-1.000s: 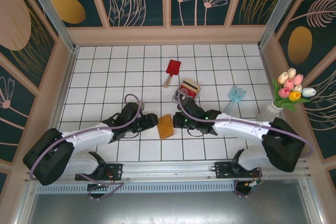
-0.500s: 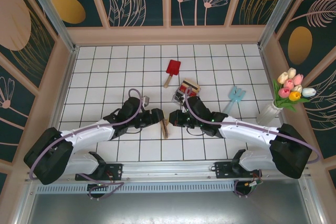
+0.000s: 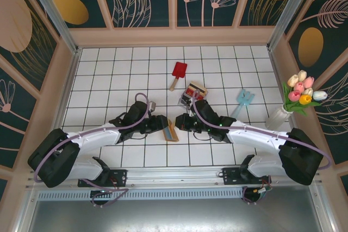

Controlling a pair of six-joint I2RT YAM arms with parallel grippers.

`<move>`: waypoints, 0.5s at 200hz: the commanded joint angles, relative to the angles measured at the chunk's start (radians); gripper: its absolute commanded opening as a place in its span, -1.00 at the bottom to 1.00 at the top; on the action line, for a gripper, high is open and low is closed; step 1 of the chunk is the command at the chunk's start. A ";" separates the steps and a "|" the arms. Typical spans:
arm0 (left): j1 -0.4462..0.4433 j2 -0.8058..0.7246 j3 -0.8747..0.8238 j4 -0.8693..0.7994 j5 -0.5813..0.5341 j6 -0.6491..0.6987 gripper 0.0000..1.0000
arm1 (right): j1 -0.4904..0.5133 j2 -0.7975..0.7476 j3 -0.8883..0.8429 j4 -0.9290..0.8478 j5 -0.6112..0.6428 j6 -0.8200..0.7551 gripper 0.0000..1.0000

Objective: Put the credit cards into the card holder
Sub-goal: Open the card holder at the bottom-center of the table.

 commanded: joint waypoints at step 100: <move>-0.001 0.004 -0.007 0.010 0.007 0.021 0.13 | -0.089 -0.080 -0.112 -0.060 0.058 0.078 -0.84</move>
